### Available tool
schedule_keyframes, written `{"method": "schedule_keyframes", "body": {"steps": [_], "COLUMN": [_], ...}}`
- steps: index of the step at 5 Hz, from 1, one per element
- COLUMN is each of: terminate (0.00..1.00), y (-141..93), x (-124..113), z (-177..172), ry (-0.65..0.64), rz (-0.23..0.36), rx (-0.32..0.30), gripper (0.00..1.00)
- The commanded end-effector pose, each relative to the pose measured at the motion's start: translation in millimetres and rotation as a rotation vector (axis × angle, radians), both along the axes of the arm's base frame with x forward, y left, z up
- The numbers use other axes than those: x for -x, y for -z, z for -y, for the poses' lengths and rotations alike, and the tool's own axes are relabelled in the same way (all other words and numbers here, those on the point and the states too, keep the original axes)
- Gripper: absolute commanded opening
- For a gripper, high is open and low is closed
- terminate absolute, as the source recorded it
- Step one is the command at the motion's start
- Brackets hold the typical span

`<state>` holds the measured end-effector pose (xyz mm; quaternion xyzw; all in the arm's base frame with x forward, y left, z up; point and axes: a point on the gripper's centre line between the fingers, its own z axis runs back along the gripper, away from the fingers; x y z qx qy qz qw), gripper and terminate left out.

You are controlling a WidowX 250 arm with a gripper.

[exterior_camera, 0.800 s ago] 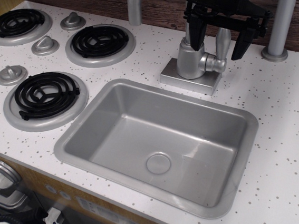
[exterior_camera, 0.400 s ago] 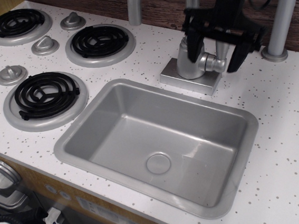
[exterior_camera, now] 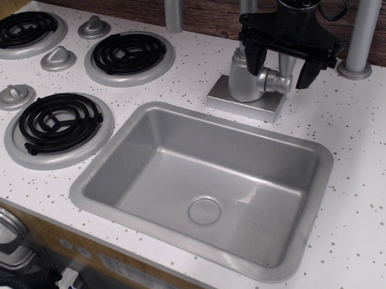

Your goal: Lever vertical to front

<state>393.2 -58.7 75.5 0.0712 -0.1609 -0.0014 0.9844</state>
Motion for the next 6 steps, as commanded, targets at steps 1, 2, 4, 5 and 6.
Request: {"method": "schedule_keyframes", "body": {"steps": [1,2,4,5,6], "terminate": [0.00,0.00,0.00,0.00,0.00], "y": [-31,-30,-26,-25,-24], "x": [-17,-29,-38,-37,-30], "z": [-3,-7,-3,-1,2], "ry": [0.035,0.054,0.029,0.021,0.000], "rz": [0.158,0.166,0.200,0.192,0.161], "rx": [0.033,0.038,0.039,0.046,0.074], "gripper": [1.00,1.00,0.00,0.00,0.00]}}
